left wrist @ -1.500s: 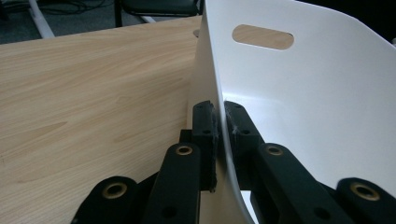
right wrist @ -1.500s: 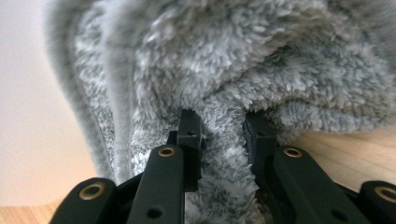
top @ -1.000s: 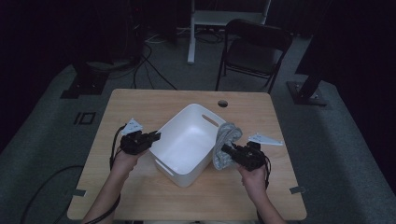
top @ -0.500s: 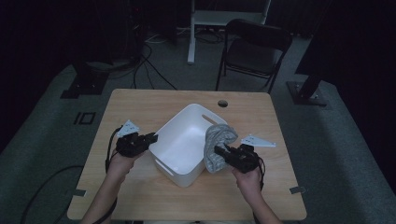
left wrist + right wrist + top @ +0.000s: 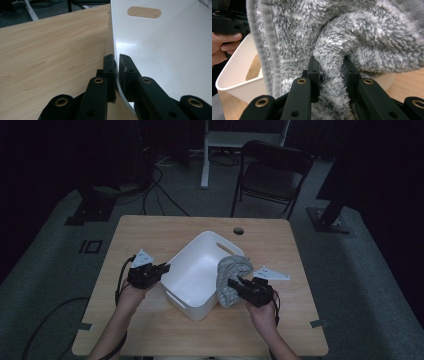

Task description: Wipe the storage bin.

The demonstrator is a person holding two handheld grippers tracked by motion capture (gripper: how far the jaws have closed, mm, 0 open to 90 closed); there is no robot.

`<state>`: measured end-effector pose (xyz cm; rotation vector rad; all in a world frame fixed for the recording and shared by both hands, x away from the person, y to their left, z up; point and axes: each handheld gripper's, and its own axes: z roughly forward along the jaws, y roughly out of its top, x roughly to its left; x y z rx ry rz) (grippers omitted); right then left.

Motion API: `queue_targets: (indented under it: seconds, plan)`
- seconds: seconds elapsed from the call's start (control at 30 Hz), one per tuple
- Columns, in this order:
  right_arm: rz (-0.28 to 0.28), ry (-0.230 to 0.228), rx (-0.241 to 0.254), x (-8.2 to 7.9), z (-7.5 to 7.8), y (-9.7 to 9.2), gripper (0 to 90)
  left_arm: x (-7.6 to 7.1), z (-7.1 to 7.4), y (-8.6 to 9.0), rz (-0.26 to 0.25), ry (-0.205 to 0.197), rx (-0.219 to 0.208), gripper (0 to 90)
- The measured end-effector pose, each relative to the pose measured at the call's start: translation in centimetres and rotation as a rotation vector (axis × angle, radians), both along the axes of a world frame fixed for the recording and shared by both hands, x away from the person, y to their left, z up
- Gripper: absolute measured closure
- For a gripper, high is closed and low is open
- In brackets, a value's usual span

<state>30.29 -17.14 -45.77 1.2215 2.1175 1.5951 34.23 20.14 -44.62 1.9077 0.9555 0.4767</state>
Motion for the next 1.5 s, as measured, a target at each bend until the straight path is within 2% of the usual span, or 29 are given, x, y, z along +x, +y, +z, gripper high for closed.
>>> queue_targets:
  seconds: [0.17, 0.3, 0.4, 0.47, 0.53, 1.07, 1.1, 1.13, 1.2, 1.27, 1.33, 1.4, 1.5]
  plan:
    - [-0.010, -0.002, -0.028, 0.0, -0.5, 0.1, 73.7, 0.0, -0.1, 0.0, 0.000, -0.005, -0.004, 84.2]
    - [-0.023, 0.028, -0.050, 0.3, -1.3, 0.2, 73.7, 0.0, -0.1, 0.0, 0.002, -0.005, -0.008, 84.2]
    - [-0.027, 0.070, -0.069, 0.7, -2.3, 0.4, 73.7, 0.0, -0.1, 0.0, -0.002, -0.008, -0.006, 84.0]
    - [-0.026, 0.106, -0.052, 1.1, -2.9, 0.3, 73.7, 0.0, -0.1, -0.1, -0.004, -0.009, -0.005, 83.8]
    - [-0.028, 0.121, -0.052, 1.4, -3.3, 0.3, 73.7, 0.0, -0.1, -0.1, -0.005, -0.014, 0.001, 83.7]
    - [-0.043, 0.181, -0.085, 2.6, -5.3, 0.3, 73.6, 0.0, -0.1, -0.1, -0.012, -0.010, -0.004, 83.5]
    - [-0.048, 0.203, -0.089, 2.8, -5.9, 0.3, 73.6, 0.0, -0.1, -0.1, -0.011, -0.009, -0.009, 83.5]
    - [-0.048, 0.203, -0.089, 2.8, -5.9, 0.3, 73.6, 0.0, -0.1, -0.1, -0.011, -0.009, -0.009, 83.4]
    - [-0.047, 0.244, -0.106, 3.3, -7.0, 0.4, 73.5, 0.1, -0.1, -0.1, -0.010, -0.008, -0.009, 83.4]
    - [-0.040, 0.290, -0.095, 3.7, -7.7, 0.3, 73.5, 0.1, -0.1, -0.1, -0.009, -0.008, -0.010, 83.3]
    - [-0.038, 0.295, -0.088, 3.8, -7.8, 0.2, 73.5, 0.1, -0.2, -0.1, -0.004, -0.008, -0.013, 83.2]
    - [-0.041, 0.292, -0.102, 3.8, -7.6, 0.3, 73.5, 0.1, -0.2, -0.2, 0.000, -0.011, -0.009, 83.3]
    - [-0.033, 0.261, -0.114, 3.3, -6.6, 0.3, 73.6, 0.1, -0.2, -0.2, 0.002, -0.010, -0.012, 83.3]
